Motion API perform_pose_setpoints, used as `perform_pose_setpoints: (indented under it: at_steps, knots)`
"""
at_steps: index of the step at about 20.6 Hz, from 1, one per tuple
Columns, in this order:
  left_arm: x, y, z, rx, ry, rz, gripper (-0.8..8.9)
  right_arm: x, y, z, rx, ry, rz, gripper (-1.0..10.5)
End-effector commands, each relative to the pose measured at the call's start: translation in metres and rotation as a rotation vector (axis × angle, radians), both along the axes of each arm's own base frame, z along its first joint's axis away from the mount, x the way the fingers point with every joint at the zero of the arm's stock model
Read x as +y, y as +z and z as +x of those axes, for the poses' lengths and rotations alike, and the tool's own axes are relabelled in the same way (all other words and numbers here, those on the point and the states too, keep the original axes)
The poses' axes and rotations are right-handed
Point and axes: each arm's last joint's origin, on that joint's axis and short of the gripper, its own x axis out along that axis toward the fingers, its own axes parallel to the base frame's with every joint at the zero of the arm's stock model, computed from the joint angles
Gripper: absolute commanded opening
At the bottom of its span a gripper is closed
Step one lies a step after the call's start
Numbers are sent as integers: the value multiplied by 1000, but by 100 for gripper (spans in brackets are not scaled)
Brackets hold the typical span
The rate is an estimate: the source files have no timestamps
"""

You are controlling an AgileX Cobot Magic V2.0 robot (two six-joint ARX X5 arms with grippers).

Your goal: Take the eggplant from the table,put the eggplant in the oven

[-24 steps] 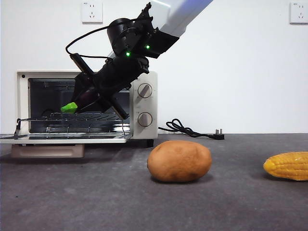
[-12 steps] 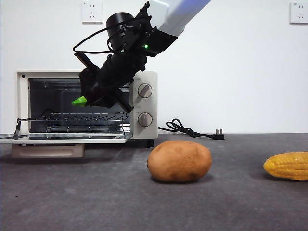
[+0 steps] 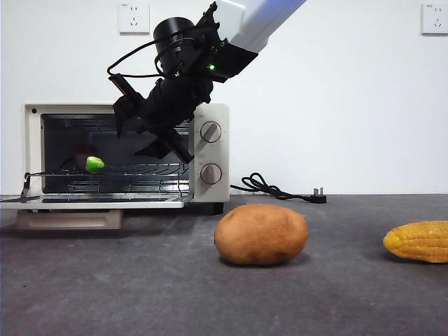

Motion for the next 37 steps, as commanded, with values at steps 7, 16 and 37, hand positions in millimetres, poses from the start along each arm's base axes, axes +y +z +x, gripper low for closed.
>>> perform_pose_setpoints:
  at_steps: [7,16,37]
  knots:
    - [3,-2,0,-11,61,56,-6,4,0,1,-52,94,-38,200]
    - [3,-2,0,-13,64,66,-6,-5,94,-7,-255,230,-346,200]
    - [4,-2,1,-16,96,81,-6,-93,247,-110,-427,436,-578,198]
